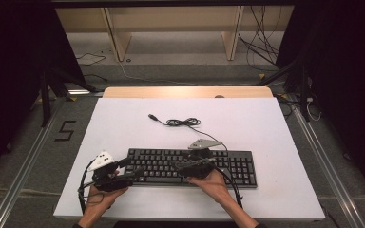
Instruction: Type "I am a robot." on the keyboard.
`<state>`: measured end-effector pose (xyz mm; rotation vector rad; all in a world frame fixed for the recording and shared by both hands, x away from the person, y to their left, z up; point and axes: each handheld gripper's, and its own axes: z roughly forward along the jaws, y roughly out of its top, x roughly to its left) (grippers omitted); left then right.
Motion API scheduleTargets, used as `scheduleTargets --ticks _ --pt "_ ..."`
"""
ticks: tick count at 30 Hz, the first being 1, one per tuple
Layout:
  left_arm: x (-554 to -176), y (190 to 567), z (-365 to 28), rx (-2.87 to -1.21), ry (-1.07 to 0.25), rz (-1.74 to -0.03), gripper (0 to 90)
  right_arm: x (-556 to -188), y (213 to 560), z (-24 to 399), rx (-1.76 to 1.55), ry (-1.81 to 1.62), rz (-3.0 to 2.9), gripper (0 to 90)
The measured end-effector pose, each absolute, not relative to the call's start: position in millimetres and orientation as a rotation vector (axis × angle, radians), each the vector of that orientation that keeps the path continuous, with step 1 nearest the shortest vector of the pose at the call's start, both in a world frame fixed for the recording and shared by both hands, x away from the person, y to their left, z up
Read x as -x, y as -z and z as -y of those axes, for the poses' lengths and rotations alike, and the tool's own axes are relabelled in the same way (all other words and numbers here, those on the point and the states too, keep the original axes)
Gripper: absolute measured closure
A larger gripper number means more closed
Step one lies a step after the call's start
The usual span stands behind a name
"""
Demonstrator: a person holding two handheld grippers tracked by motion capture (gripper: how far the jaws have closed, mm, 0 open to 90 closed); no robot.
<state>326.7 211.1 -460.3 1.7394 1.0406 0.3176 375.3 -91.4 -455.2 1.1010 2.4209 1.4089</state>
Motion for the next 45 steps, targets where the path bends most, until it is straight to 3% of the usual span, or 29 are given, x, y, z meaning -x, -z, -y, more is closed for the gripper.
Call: scheduleTargets --ticks 3,7,11,20,45 --pt "-326.8 460.3 -211.0 -1.740 -0.318 -1.040 29.5 -373.8 455.1 87.1 -1.082 -1.407 -2.434 44.9" --pt "-326.9 460.5 -211.2 -1.740 -0.319 -1.042 29.5 -372.3 456.0 82.5 -1.066 -1.397 -2.448 54.6" --pt "-326.8 460.5 -210.9 -1.740 -0.319 -1.041 29.5 -370.8 458.2 76.5 -1.036 -1.377 -2.470 69.8" --pt "-327.1 460.7 -210.9 -1.740 -0.318 -1.040 29.4 -369.1 463.4 66.1 -1.012 -1.346 -2.515 87.6" --pt "-327.2 461.2 -210.0 -1.743 -0.315 -1.038 29.4 -367.9 480.5 43.7 -0.997 -1.266 -2.588 90.0"
